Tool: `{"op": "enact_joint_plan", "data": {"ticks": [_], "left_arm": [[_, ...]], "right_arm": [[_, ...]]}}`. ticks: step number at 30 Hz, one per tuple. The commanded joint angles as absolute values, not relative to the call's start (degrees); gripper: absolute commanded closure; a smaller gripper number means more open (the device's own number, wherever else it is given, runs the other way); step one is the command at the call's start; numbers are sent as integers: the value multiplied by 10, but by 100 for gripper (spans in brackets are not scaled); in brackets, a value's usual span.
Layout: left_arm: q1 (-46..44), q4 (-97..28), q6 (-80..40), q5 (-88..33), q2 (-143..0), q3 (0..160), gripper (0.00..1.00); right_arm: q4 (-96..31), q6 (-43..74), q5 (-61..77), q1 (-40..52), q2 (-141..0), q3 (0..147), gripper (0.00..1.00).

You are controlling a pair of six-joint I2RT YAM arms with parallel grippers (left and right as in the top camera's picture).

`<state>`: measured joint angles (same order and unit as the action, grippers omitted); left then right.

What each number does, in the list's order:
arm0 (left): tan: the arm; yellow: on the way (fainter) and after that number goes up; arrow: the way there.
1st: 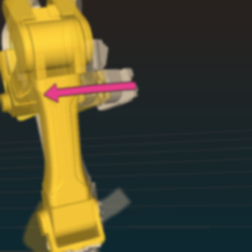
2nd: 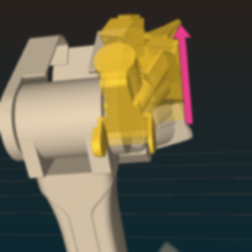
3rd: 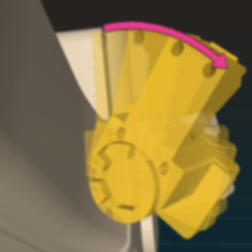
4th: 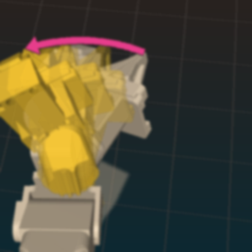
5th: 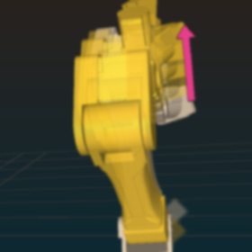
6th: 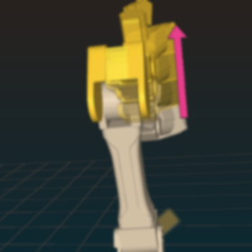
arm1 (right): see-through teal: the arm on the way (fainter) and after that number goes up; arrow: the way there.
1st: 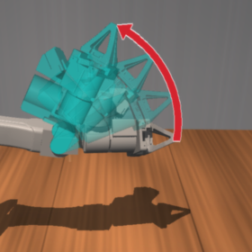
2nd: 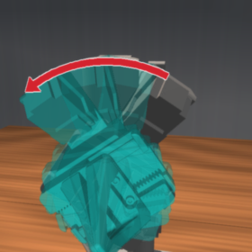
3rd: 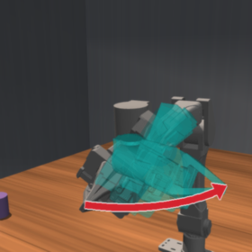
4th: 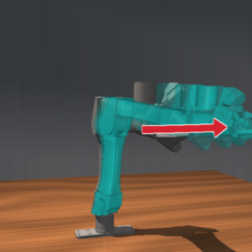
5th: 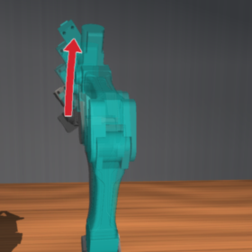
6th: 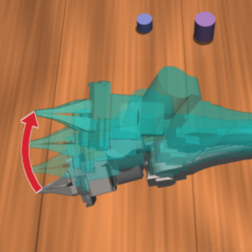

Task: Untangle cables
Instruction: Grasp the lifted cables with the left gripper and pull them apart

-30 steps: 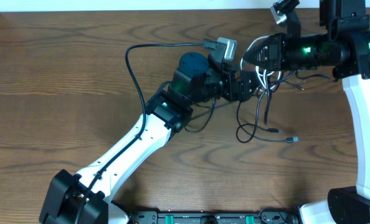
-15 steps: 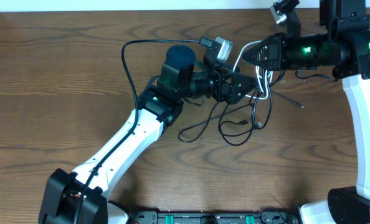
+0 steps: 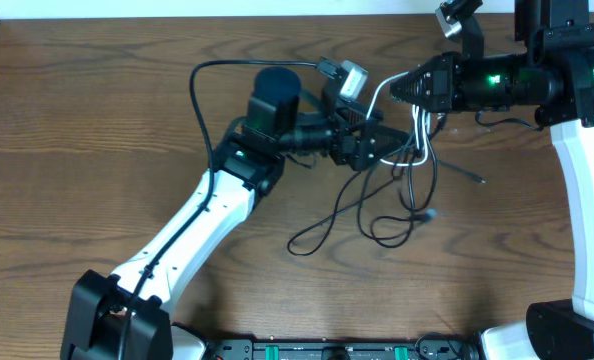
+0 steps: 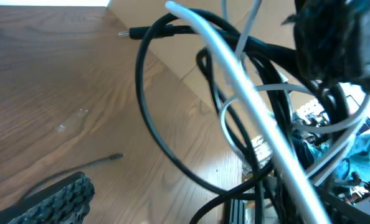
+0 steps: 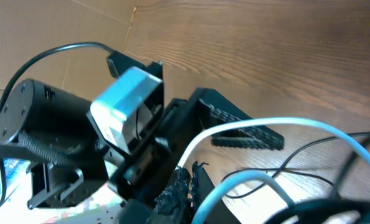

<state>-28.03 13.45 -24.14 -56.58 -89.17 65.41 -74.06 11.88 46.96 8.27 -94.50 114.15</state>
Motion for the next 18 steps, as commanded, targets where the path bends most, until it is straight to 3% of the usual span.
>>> {"op": "enact_joint_plan", "data": {"ticks": [1,13,18], "left_arm": [[-277,136,-229,-628,-897,662,4],[-282,136,-210,-668,-897,662,4],[-284,107,-206,-590,-898,662,5]], "right_arm": [[-736,111,478,77,-939,1143,99],[-735,111,471,77,-939,1143,99],[-735,111,471,77,-939,1143,99]]}}
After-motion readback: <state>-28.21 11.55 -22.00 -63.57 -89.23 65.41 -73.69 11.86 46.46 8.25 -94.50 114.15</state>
